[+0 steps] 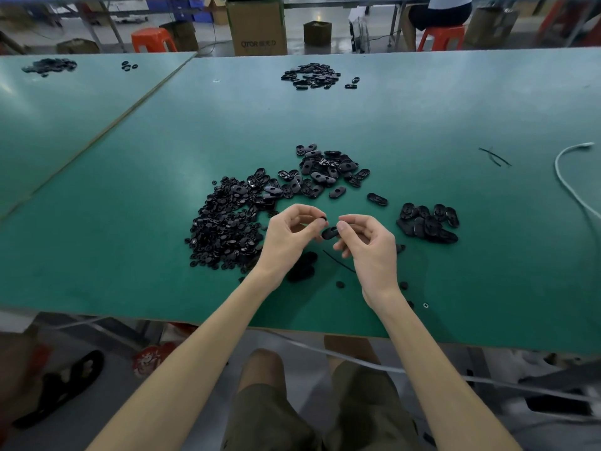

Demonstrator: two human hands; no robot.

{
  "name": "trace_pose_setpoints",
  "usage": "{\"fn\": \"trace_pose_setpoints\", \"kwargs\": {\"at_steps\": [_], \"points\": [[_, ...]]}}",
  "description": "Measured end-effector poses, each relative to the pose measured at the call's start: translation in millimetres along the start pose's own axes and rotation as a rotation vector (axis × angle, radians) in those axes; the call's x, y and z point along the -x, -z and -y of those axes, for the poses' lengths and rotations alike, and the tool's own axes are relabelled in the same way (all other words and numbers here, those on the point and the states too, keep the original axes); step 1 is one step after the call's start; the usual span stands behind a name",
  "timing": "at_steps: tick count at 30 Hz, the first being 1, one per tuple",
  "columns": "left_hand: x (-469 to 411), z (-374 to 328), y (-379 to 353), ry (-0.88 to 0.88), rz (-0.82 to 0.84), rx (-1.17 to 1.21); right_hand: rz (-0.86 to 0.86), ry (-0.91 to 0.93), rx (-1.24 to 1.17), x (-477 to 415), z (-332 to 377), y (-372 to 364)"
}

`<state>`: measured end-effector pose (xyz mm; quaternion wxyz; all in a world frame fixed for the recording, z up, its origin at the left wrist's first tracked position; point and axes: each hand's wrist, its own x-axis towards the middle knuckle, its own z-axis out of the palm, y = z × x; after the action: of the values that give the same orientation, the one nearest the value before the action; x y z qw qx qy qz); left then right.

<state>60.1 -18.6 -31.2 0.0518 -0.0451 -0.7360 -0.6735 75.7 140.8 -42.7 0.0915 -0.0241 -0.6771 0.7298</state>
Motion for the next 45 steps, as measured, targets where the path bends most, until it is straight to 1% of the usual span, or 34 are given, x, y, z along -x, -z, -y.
{"fn": "trace_pose_setpoints", "kwargs": {"at_steps": [3, 8, 23, 30, 36, 45], "points": [[2, 4, 2, -0.014, 0.022, 0.019, 0.000, 0.000, -0.005, 0, -1, 0], [3, 5, 5, -0.024, 0.006, 0.046, 0.004, 0.002, -0.003, 0, -1, 0], [5, 8, 1, -0.060, 0.060, -0.145, 0.050, -0.012, -0.043, 3, 2, -1], [6, 6, 1, -0.085, 0.077, -0.140, 0.030, -0.003, -0.043, 3, 2, -1], [7, 4, 0, -0.105, 0.090, -0.195, 0.025, -0.004, -0.032, 2, 2, 0], [9, 2, -6, -0.146, 0.044, -0.331, 0.036, -0.019, -0.027, 1, 1, -1]]}}
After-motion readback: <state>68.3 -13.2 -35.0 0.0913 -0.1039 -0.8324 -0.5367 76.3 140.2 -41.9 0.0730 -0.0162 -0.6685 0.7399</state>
